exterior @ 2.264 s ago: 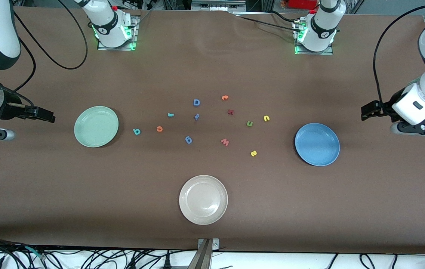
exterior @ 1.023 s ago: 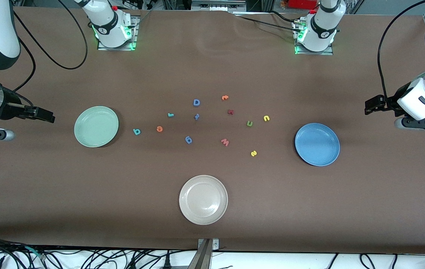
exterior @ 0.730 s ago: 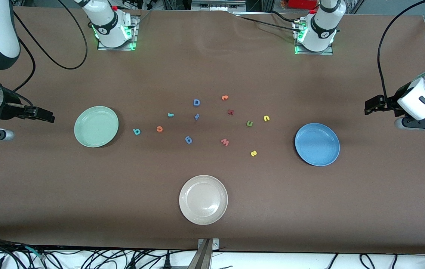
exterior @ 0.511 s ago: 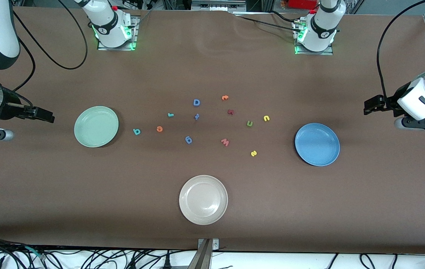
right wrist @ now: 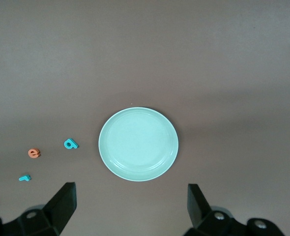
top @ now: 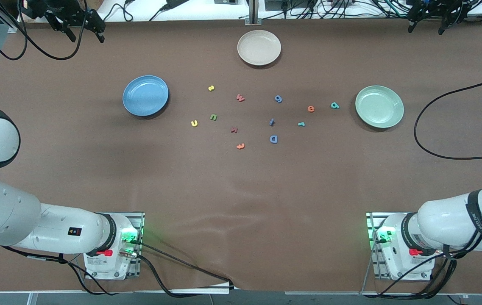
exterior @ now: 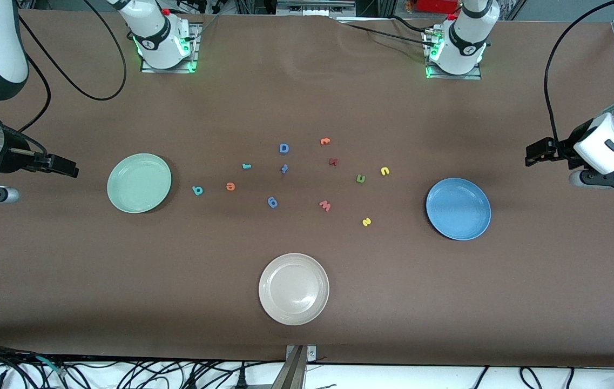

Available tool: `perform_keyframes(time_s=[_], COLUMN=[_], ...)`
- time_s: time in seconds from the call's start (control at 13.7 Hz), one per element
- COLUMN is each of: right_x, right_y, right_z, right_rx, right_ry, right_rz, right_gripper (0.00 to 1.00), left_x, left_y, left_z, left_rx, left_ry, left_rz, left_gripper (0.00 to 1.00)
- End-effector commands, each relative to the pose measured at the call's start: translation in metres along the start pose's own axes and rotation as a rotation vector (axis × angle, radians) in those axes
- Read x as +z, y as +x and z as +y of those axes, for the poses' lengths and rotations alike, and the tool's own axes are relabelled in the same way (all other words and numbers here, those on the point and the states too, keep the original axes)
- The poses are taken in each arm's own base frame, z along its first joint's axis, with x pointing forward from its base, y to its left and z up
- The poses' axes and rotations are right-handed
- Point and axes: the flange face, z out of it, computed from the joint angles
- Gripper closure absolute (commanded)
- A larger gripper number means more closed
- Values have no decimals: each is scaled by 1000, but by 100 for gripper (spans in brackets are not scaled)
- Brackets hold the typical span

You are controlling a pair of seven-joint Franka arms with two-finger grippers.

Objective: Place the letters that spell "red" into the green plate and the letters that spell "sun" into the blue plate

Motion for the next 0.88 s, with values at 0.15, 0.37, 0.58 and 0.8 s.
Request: perform_keyframes(time_s=[0.15,0.37,0.58,0.8], right_x=[-5,-4,-3,-2], right_y=[-8,-9,-8,-9], right_z=[2,2,2,2], right_rx=[5,5,5,5], right_ry=[15,14,14,14], right_rz=[-8,-11,-11,-12], right_gripper=[0,0,0,0], left_x=[0,0,2,3], left_y=[4,4,5,5], left_z=[3,4,5,6], left_rx=[24,26,27,29], left_ry=[-21,-21,-20,-20], left_rz=[-4,-4,-7,-8], left_gripper=[0,0,0,0])
